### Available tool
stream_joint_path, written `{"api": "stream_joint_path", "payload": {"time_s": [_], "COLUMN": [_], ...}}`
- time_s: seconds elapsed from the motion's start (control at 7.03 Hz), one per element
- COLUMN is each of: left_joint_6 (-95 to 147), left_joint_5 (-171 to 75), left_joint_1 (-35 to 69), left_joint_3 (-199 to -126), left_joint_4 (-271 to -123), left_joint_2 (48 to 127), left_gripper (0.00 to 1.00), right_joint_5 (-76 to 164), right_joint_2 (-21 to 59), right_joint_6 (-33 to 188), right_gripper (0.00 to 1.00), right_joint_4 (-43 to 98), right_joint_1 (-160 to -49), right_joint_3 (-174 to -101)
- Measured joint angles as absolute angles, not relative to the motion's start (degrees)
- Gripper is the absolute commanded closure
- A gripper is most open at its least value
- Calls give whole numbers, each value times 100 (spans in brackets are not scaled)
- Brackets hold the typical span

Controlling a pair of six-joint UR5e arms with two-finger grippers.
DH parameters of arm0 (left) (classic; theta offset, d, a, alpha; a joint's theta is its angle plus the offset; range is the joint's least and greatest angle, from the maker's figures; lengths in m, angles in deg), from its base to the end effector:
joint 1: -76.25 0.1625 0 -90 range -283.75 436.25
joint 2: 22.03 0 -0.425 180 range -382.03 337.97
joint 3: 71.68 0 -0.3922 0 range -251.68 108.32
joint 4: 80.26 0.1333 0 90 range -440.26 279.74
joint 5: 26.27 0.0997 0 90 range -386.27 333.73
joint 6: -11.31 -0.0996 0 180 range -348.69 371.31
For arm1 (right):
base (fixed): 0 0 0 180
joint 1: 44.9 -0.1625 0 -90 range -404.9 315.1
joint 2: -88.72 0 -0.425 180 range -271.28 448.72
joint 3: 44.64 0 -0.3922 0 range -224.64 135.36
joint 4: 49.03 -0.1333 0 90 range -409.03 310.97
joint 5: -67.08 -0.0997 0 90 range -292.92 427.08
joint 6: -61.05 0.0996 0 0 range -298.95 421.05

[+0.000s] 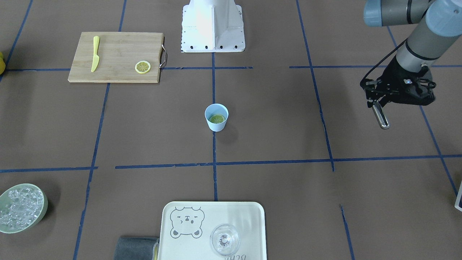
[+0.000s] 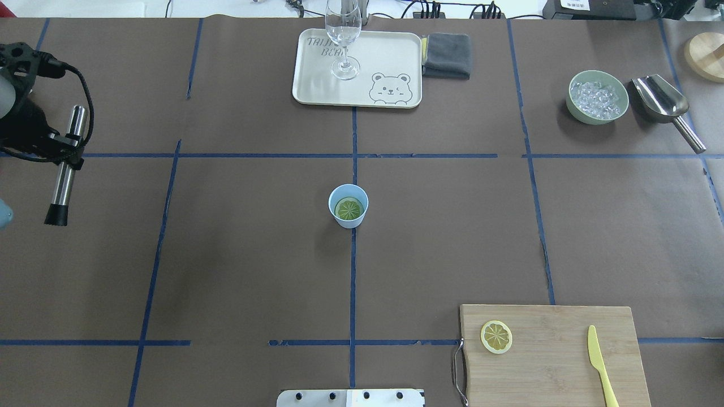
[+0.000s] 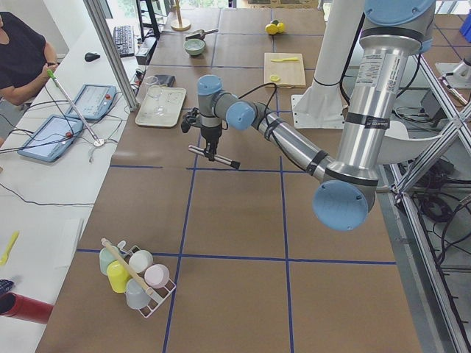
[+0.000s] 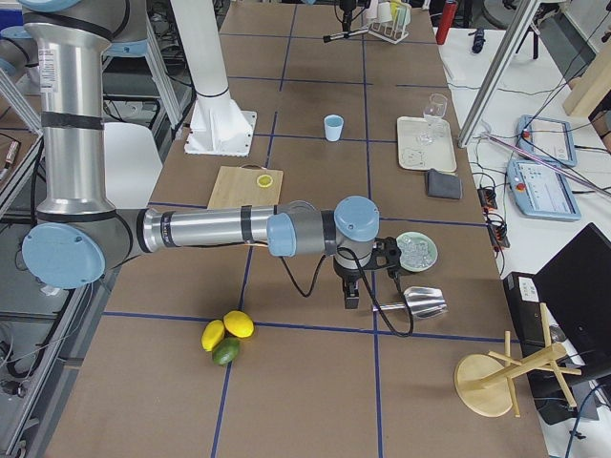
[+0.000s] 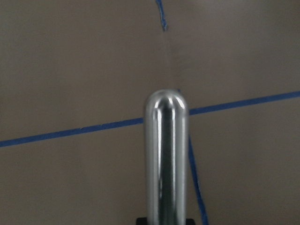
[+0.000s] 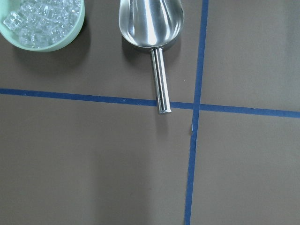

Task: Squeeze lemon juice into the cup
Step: 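Lower the steel rod onto the table and open the left gripper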

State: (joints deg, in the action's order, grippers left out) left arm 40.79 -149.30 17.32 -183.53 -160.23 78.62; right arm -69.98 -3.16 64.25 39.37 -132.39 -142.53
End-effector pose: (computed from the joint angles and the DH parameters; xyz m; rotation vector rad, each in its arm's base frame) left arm 0.2076 -0.4976 0.4085 0.0424 0.6838 0.1397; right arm 0.0391 -0.4861 0.6003 0.0843 -0.8253 -0.0432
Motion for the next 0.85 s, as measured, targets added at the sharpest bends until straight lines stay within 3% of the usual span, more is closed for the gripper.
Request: {"api": "stream_joint_path", "payload": {"time_s": [0.28, 0.85], "left_joint_6": [3909, 3883], "left_joint_5": [-15185, -15765], "left_joint_1": [1744, 1792], "left_joint_3": [-17756, -16801], "left_joint_4": [-15367, -15718], "left_joint_2": [7894, 7935], "left_gripper": [100, 100], "right_joint_5": [-7010, -7012], "right_joint_2": [-321, -311], "right_joint_6": [6424, 6425], "right_gripper": [0, 0], "right_joint_4": [3909, 3898], "right_joint_1": [-13250, -13258], "right_joint_3": [-14280, -14406]}}
